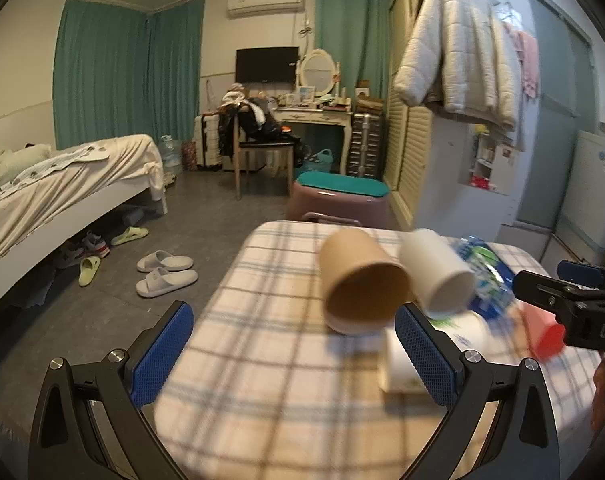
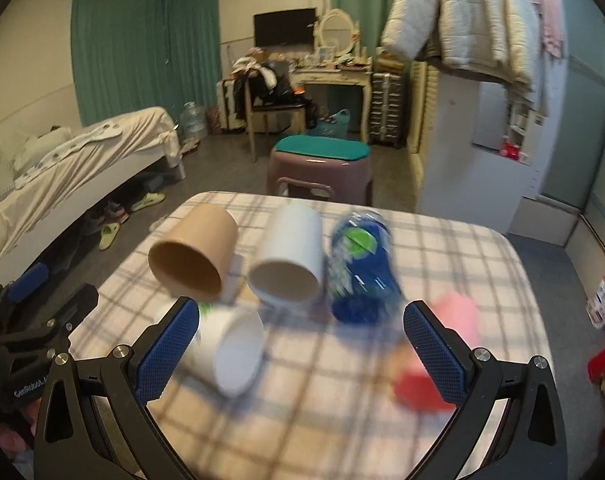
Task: Flip cup upside down
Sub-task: 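Close the right gripper around the large white plastic cup, then lift the white cup with the right gripper toward the left gripper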
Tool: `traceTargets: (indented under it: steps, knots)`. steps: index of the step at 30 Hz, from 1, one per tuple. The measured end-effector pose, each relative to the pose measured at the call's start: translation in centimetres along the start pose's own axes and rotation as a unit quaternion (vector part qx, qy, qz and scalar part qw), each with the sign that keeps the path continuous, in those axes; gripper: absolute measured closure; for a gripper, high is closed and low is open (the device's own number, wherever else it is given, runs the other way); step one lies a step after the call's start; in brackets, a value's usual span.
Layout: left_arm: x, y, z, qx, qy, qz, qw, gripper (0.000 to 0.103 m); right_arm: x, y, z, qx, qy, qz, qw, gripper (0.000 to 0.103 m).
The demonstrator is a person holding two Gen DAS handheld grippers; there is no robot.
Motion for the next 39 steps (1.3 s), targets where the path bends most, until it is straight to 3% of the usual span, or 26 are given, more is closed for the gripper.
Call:
traceTargets:
  steps: [7, 9, 20, 23, 26, 32, 39]
  knots:
    - [4.5, -2.5, -1.5, -0.008, -0.016, -0.022, 0.9996, 0.0, 8.2, -0.3, -3.2, -0.003, -0.057, -0.005, 0.998, 0.006]
    - [5.4, -2.9, -1.4, -0.008, -0.02, -0.024, 0.9995, 0.0, 10.4, -0.3, -3.5, -0.007, -0.075, 0.003, 0.997, 0.014]
    - [8.1, -4.0, 0.5, -0.023, -0.053, -0.013, 0.9983, 0.0, 15.6, -0.5, -2.7, -0.022, -0.147, 0.025, 0.989, 0.018]
    - [8.3, -4.3, 0.6, -0.024, -0.055, -0.011, 0.9981, 0.0, 16.0, -0.6, -2.5, -0.027, -0.151, 0.032, 0.988, 0.018]
    - [8.3, -4.4, 0.6, -0.03, -0.055, -0.01, 0.998, 0.0, 16.0, -0.8, -2.5, -0.033, -0.153, 0.044, 0.987, 0.03]
    - [7.4, -4.9, 0.3, -0.036, -0.05, -0.012, 0.998, 0.0, 15.5, -0.8, -2.3, -0.038, -0.151, 0.048, 0.987, 0.03]
    - [5.0, -4.8, -0.7, -0.038, -0.032, -0.012, 0.9987, 0.0, 11.4, -1.4, -3.4, -0.038, -0.106, 0.04, 0.993, 0.031]
Point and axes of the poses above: each gripper's, at about its wrist camera, not at the fingertips, and x roughly the way its jaws point, y to its right, z to its underside, the point moved 3 cm from there along x, roughly the way its jaws point, and after that the axes turned 4 degrees about -z, right-handed, at the moved point
